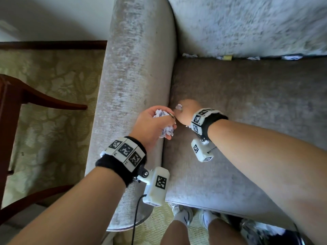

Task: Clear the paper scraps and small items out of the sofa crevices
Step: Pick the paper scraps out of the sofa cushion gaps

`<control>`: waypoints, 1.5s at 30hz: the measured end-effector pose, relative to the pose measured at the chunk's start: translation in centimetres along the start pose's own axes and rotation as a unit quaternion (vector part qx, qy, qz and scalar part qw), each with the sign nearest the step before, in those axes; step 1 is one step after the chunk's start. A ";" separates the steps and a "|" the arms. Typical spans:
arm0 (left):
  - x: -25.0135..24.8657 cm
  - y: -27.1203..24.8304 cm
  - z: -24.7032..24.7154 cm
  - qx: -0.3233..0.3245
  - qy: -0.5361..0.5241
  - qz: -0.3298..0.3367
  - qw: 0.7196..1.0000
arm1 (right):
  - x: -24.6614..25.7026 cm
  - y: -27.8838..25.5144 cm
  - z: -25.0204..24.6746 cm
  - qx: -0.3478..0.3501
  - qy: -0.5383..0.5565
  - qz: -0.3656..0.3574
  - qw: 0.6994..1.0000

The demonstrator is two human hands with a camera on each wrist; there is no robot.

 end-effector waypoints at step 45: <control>-17.9 15.4 3.8 0.073 0.116 0.073 0.988 | -1.9 15.6 -8.4 -0.185 0.363 0.357 0.841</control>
Point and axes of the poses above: each hand's wrist, its own y-axis towards the middle knuckle, its own z-axis out of the palm, x = y × z, the point moved 5 cm from there along y, towards the middle knuckle, and after that the axes turned 7 degrees about -x, right-handed, at the moved point
